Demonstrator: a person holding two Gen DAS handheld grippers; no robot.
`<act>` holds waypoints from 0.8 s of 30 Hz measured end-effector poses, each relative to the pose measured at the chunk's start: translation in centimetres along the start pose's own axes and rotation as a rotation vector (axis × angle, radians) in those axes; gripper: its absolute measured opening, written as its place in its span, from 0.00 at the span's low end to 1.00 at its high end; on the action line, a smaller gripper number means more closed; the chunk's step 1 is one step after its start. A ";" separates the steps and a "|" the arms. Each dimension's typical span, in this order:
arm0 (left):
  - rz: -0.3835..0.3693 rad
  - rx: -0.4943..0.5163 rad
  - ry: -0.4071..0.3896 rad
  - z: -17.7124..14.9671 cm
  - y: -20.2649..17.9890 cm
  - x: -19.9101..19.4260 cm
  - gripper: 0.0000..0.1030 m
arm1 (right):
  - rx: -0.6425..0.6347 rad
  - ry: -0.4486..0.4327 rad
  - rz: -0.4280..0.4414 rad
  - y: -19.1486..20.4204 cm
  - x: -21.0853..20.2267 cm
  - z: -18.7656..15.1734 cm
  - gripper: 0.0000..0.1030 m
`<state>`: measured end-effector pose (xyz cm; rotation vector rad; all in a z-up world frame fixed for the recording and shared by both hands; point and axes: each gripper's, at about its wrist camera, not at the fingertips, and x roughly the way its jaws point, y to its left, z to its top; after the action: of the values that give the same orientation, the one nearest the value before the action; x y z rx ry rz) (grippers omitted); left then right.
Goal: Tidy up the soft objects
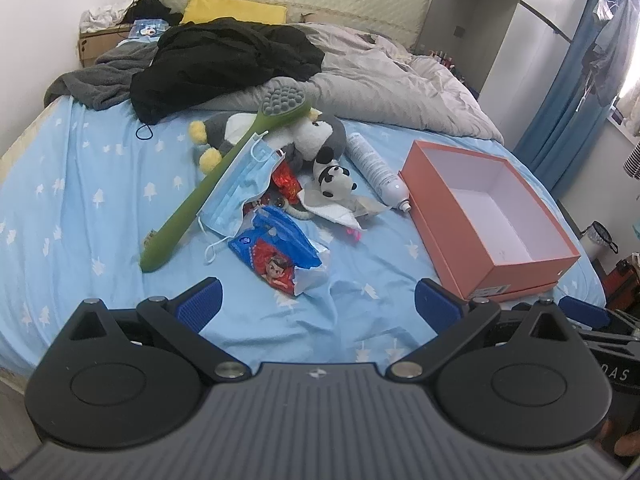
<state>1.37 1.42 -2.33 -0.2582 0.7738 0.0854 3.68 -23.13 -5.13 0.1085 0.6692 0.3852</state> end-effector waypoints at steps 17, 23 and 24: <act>0.021 -0.021 0.047 0.2 1.4 3.4 1.00 | 0.006 0.026 0.007 -0.7 2.8 -0.2 1.00; 0.043 -0.026 0.062 0.3 1.8 4.8 1.00 | 0.005 0.032 0.025 -0.8 4.0 0.4 1.00; 0.040 -0.026 0.063 0.4 1.9 4.9 1.00 | 0.008 0.034 0.026 -0.8 4.2 0.5 1.00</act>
<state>4.83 3.25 -5.90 -0.2713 0.8408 0.1259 7.26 -22.31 -7.38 0.1182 0.7033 0.4103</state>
